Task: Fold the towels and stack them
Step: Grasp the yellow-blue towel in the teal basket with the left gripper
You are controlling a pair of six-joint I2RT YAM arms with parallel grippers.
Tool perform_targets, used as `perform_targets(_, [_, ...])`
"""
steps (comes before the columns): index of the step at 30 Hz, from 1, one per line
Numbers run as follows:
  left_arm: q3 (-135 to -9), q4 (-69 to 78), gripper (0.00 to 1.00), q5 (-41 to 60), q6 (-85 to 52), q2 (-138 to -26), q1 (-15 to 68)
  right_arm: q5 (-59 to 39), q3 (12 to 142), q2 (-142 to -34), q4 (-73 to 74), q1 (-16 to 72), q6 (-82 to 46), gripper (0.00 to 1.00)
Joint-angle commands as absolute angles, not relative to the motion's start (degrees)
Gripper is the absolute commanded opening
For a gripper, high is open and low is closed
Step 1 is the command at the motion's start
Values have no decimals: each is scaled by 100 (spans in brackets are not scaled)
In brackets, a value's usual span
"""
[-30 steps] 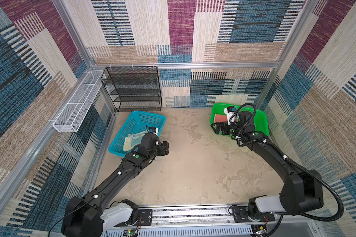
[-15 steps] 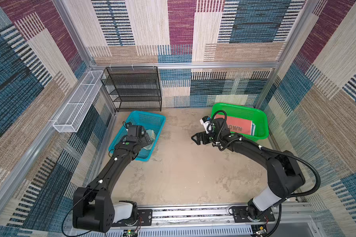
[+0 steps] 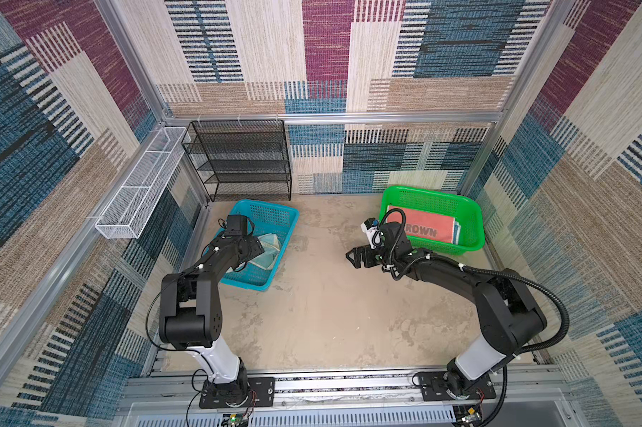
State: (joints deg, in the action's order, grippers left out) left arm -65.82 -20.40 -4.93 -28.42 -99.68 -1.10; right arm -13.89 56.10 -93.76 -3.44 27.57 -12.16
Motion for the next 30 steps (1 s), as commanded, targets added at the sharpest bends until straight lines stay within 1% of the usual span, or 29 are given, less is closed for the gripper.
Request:
perform_targets(1, [-6853, -2049, 75, -405, -2721, -10270, -127, -1319, 5538, -9304, 70, 2761, -1294, 100])
perform_targets(3, [-7044, -2170, 70, -398, -2674, -10520, -132, -1310, 5511, -9293, 76, 2765, -1300, 100])
perform_targets(4, [-7131, -2224, 70, -389, -2655, -10626, -138, -1300, 5511, -9298, 79, 2765, -1299, 100])
perform_targets(5, [-7218, -2285, 66, -370, -2639, -10728, -130, -1295, 5504, -9299, 76, 2774, -1301, 100])
perform_targets(10, [-7424, -2351, 25, -190, -2615, -10998, -141, -1300, 5476, -9312, 66, 2773, -1309, 100])
perform_targets(12, [-7402, -2291, 3, -109, -2619, -10992, -139, -1288, 5468, -9303, 67, 2780, -1300, 100])
perform_targets(13, [-7393, -2295, 0, -84, -2619, -10964, -140, -1280, 5452, -9291, 58, 2777, -1286, 100])
perform_targets(16, [-7270, -2152, 0, 109, -2592, -10727, -125, -1197, 5335, -9179, 112, 2784, -1292, 100])
perform_targets(20, [-6899, -1766, 0, 424, -2519, -10055, -88, -925, 5143, -9004, 204, 2782, -1301, 100])
perform_targets(26, [-6556, -1711, 0, 482, -2307, -8918, 78, 176, 4867, -8808, 235, 2785, -1624, 100])
perform_targets(30, [-6135, -1320, 0, 769, -2140, -8031, 212, 228, 4451, -8576, 716, 2771, -1778, 100])
